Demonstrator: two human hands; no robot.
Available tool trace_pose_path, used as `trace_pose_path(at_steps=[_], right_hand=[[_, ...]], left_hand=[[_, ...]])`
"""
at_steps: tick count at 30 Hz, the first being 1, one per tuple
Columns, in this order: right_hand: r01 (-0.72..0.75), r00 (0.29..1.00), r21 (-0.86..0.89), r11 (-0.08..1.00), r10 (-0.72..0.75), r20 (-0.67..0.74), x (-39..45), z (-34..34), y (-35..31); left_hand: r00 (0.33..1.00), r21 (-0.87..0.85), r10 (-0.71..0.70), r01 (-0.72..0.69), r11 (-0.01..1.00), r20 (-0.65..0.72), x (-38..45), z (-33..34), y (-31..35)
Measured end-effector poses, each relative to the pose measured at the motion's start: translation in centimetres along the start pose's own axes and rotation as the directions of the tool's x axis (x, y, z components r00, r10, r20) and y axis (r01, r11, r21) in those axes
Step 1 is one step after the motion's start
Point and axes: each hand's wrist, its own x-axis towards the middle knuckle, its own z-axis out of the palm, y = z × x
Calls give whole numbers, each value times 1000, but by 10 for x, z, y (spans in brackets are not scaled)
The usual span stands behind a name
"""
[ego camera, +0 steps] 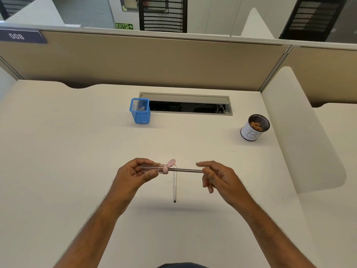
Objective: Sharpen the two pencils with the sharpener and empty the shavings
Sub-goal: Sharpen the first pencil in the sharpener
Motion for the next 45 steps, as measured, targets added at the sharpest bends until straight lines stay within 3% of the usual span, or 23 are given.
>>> trace_pose_path(at_steps=[8, 19, 27, 37, 45], right_hand=[[56, 991, -23, 998, -59, -121, -3, -2, 4], [-6, 999, -80, 997, 4, -32, -1, -1, 1], [-43, 999, -12, 999, 43, 26, 2, -2, -1], [59, 994, -66, 996, -65, -93, -2, -5, 3], [42, 997, -48, 998, -45, -63, -2, -1, 0]], left_hand=[[1000, 11, 5, -5, 1000, -4, 1, 3, 4], [1000, 27, 16, -17, 1000, 20, 0, -1, 7], [1000, 25, 1, -1, 1000, 2, -2, -1, 4], [1000, 15, 11, -11, 1000, -22, -1, 4, 7], [1000, 15, 9, -9, 1000, -17, 1, 1, 7]])
